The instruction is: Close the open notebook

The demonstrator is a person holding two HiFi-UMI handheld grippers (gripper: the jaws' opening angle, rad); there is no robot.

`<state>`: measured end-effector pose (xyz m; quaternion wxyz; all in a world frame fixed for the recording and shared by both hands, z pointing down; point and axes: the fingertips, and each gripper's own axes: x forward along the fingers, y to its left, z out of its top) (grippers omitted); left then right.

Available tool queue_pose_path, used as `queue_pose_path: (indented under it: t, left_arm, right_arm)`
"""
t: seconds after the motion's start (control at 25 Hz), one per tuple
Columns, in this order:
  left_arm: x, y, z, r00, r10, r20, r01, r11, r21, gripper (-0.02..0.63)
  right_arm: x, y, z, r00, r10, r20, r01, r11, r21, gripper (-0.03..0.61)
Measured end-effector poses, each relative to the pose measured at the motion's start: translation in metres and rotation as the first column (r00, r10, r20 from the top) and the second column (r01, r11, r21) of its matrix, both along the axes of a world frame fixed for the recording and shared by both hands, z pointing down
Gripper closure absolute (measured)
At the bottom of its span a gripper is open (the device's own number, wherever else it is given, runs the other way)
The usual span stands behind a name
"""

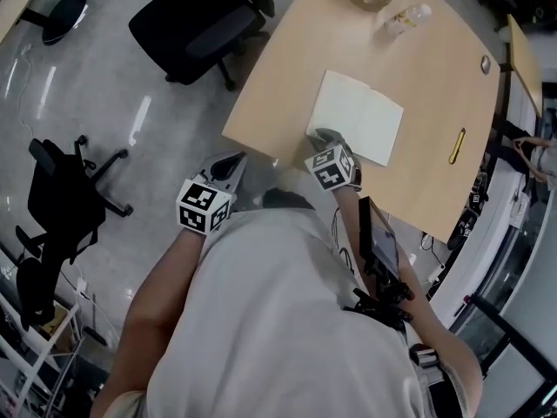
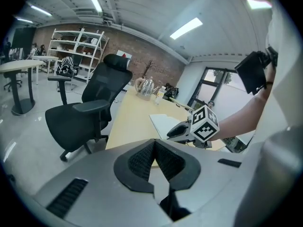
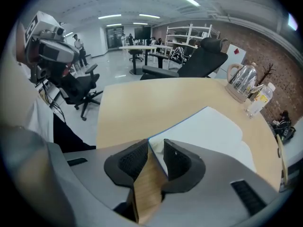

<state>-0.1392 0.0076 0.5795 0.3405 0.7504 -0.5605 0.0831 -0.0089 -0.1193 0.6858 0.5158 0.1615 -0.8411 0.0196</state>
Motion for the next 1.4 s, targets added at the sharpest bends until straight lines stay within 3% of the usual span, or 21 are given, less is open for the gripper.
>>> queue_pose_path:
  t: [0.16,0.44,0.88,1.16,1.4]
  left_arm:
    - [-0.003,0.001,-0.001,1.0,0.0,0.001,0.0,1.0,0.0,0.609]
    - [-0.004,0.0,-0.003,1.0,0.017,0.015,-0.017,1.0,0.004,0.609]
    - [0.003,-0.012,-0.01,0.997,0.075,0.036,-0.076,0.997,0.024,0.608]
    - [0.017,-0.027,-0.017,0.988,0.146,0.045,-0.148,0.988,0.044,0.609]
    - [0.033,-0.043,-0.022,0.974,0.217,0.062,-0.221,0.973,0.063,0.608]
  right_arm:
    - [0.003,-0.004,0.006,0.999,0.022,-0.046,-0.022,1.0,0.007,0.488]
    - [0.003,0.0,0.012,0.998,0.047,-0.029,-0.048,0.998,-0.047,0.54]
    - [0.003,0.001,-0.006,0.987,0.116,0.109,-0.106,0.99,-0.093,0.563]
    - [0.009,-0.005,-0.049,0.944,0.205,0.257,-0.196,0.979,-0.059,0.563]
    - [0.033,-0.019,-0.084,0.87,0.299,0.391,-0.316,0.948,-0.022,0.563]
